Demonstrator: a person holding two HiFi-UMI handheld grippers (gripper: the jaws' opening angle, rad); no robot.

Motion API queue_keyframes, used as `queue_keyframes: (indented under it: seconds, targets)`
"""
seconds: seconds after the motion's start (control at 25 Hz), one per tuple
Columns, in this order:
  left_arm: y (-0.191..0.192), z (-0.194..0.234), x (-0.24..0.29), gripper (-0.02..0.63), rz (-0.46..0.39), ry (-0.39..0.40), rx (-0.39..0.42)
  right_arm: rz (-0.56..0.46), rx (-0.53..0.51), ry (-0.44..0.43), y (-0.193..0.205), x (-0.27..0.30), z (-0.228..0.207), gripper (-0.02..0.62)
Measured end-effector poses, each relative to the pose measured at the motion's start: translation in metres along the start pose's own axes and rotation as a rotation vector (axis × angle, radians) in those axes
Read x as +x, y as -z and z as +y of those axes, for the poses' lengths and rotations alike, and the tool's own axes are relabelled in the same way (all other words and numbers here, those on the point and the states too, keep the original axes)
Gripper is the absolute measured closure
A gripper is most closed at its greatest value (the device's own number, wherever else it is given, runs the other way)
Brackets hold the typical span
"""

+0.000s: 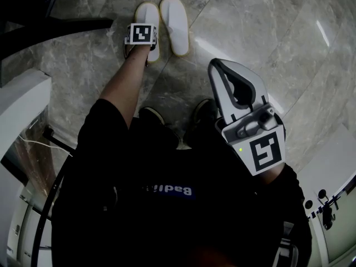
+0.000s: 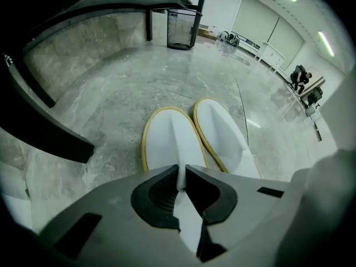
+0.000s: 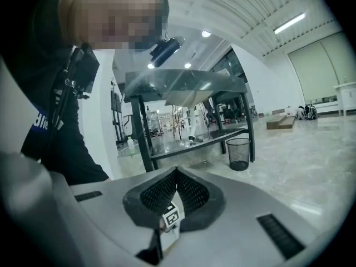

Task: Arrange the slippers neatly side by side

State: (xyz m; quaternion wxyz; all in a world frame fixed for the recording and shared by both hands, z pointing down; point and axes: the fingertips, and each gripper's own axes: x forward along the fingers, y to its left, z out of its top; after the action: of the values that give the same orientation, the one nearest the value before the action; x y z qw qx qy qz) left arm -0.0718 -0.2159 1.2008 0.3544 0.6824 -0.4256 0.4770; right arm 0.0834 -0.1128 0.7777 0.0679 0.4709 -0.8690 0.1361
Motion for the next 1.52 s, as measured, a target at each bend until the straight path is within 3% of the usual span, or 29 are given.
queue_keyframes:
  seconds: [0.32, 0.4, 0.68, 0.92, 1.12, 1.16, 1.24, 1.4, 1.52]
  targets:
    - [0.003, -0.017, 0.003, 0.583, -0.032, 0.059, -0.194, 0.002, 0.009, -0.011, 0.003, -0.002, 0.001, 0.595]
    - [0.002, -0.020, 0.004, 0.583, -0.044, 0.062, -0.209, 0.001, 0.007, -0.013, 0.003, -0.004, 0.001, 0.595]
    - [0.004, -0.023, 0.005, 0.579, -0.056, 0.053, -0.134, -0.013, -0.001, -0.026, -0.001, -0.006, 0.005, 0.595]
    - [-0.002, -0.025, -0.005, 0.445, -0.103, 0.055, -0.133, -0.028, -0.002, -0.032, -0.008, -0.008, 0.010, 0.595]
    - [0.000, -0.024, -0.024, 0.423, -0.119, 0.032, -0.138, -0.049, -0.013, -0.033, -0.016, 0.002, 0.013, 0.595]
    - [0.003, -0.020, -0.030, 0.382, -0.115, 0.010, -0.127, -0.052, -0.002, -0.036, -0.019, 0.004, 0.015, 0.595]
    - [0.007, -0.015, -0.045, 0.379, -0.115, -0.030, -0.082, -0.059, 0.018, -0.046, -0.027, 0.009, 0.022, 0.595]
    - [-0.001, -0.026, -0.083, 0.379, -0.190, 0.011, -0.027, 0.003, 0.034, -0.050, -0.035, 0.015, 0.038, 0.595]
    - [-0.003, -0.025, -0.146, 0.379, -0.196, 0.009, -0.004, 0.085, 0.054, -0.043, -0.055, 0.002, 0.056, 0.595]
